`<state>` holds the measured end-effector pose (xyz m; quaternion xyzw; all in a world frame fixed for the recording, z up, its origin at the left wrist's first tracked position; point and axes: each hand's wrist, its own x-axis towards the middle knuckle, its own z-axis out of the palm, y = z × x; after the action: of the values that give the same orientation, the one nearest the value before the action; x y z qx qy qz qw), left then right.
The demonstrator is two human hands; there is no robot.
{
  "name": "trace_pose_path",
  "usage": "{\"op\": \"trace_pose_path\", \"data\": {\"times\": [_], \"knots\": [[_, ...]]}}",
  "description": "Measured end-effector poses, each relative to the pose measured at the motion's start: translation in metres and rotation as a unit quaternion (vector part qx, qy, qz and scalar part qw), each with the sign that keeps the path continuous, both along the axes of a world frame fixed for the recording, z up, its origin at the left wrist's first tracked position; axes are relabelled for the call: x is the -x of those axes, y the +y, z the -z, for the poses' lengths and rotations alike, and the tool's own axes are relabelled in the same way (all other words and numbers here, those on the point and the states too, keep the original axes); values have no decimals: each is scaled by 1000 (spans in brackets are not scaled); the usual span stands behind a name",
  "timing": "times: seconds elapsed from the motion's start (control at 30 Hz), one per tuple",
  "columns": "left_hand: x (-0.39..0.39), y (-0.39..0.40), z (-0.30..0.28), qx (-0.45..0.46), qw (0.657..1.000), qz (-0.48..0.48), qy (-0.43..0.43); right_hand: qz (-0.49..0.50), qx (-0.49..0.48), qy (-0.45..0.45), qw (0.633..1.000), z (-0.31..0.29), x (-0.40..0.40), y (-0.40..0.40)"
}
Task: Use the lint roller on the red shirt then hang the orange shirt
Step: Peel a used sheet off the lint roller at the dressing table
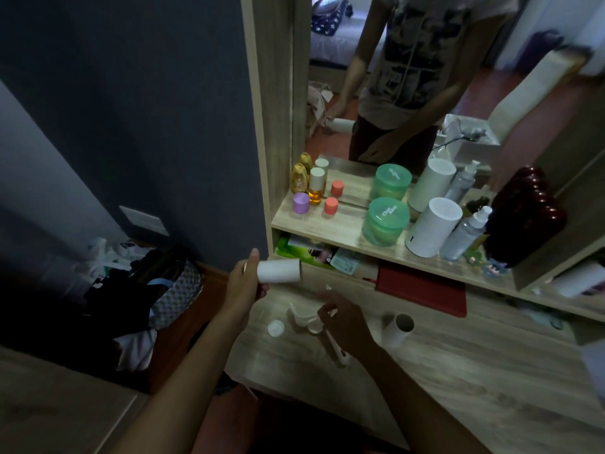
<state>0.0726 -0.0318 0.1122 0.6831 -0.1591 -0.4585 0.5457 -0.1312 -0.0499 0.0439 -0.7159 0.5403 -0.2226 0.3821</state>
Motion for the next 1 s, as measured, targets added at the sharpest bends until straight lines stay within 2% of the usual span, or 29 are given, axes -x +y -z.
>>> {"op": "trace_pose_path", "data": {"times": [0.17, 0.33, 0.4, 0.53, 0.67, 0.83, 0.93, 1.0], "knots": [[-26, 20, 8, 13, 1000, -17, 18, 16, 7, -13, 1000, 4, -12, -4], [-56, 51, 16, 43, 991, -73, 102, 22, 44, -38, 998, 10, -42, -12], [-71, 66, 18, 48, 989, -94, 106, 18, 58, -30, 998, 10, -62, -12], [-108, 94, 21, 42, 986, -119, 110, -1, 24, -64, 998, 11, -111, -1], [-171, 114, 38, 16, 986, -129, 101, 2, 48, -74, 996, 12, -171, 15], [-254, 130, 57, -43, 988, -30, 147, 74, 27, -91, 993, 25, -254, 54], [-295, 142, 79, -57, 992, 23, 110, 76, 16, -96, 992, 48, -302, 86], [-315, 147, 100, -89, 991, 72, 62, 73, -11, -60, 995, 74, -323, 107]]}}
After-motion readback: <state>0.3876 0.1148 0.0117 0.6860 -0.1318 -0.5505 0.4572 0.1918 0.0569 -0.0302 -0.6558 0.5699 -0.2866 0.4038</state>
